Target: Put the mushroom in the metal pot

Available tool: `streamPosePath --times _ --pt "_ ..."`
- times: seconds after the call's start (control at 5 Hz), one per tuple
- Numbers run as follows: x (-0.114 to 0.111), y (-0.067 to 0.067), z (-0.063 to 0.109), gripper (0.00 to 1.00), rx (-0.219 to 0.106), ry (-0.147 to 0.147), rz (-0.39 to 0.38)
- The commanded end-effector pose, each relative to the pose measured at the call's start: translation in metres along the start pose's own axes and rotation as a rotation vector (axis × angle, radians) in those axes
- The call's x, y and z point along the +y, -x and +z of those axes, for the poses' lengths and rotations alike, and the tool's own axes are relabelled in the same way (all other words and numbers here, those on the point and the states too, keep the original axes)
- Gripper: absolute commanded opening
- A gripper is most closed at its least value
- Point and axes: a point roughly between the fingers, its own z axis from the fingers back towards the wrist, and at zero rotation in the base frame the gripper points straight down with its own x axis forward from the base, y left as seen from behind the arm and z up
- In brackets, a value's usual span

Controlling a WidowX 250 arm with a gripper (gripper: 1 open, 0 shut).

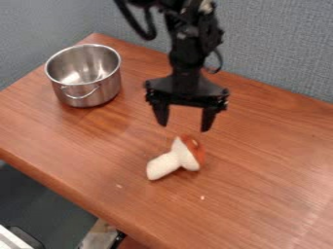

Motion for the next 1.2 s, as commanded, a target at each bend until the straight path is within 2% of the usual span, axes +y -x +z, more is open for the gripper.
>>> streamPosePath --times 0.0,0.2,0.6,0.8,1.0 --pt "0.018 0.01 -0.002 1.0 -0.036 0.033 -0.099" --pt "0.03 0.022 -0.011 1.0 -0.043 0.047 -0.19" --pt "0.0 0.034 -0.03 1.0 -0.076 0.063 -0.251" --pt "0.001 0.035 -0.031 1.0 -0.056 0.015 -0.218" --pt "0.008 0.034 -0.03 0.0 -0.038 -0.029 -0.166"
